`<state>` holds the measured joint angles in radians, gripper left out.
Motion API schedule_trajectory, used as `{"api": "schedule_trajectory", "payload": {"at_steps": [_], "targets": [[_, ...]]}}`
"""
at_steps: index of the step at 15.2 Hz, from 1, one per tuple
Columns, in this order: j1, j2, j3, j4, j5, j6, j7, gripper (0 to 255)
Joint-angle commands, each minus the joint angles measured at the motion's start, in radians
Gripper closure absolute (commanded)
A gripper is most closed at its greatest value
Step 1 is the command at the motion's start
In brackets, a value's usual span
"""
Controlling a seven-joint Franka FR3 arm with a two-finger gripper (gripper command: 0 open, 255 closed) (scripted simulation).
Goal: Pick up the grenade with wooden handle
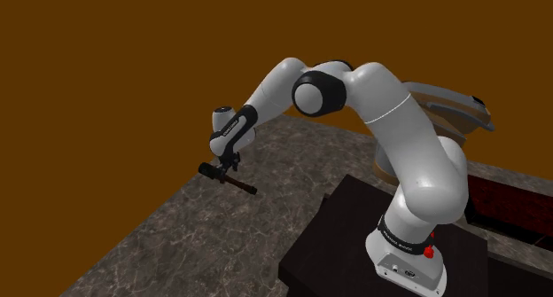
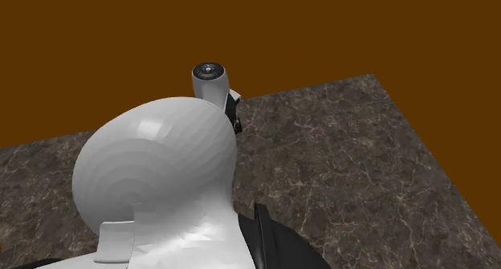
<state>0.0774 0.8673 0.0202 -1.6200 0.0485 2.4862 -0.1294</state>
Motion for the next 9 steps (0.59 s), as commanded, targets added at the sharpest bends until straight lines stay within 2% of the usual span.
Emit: {"api": "schedule_trajectory", "payload": {"at_steps": [1, 6, 7, 9], "targets": [[0.0, 0.026, 0.0, 0.018, 0.0, 0.009, -0.001, 0], [0.0, 0.057, 0.0, 0.033, 0.0, 0.024, -0.002, 0], [0.0, 0.057, 0.0, 0.033, 0.0, 0.024, -0.002, 255], [0.0, 0.056, 0.0, 0.033, 0.0, 0.024, -0.002, 255]]}}
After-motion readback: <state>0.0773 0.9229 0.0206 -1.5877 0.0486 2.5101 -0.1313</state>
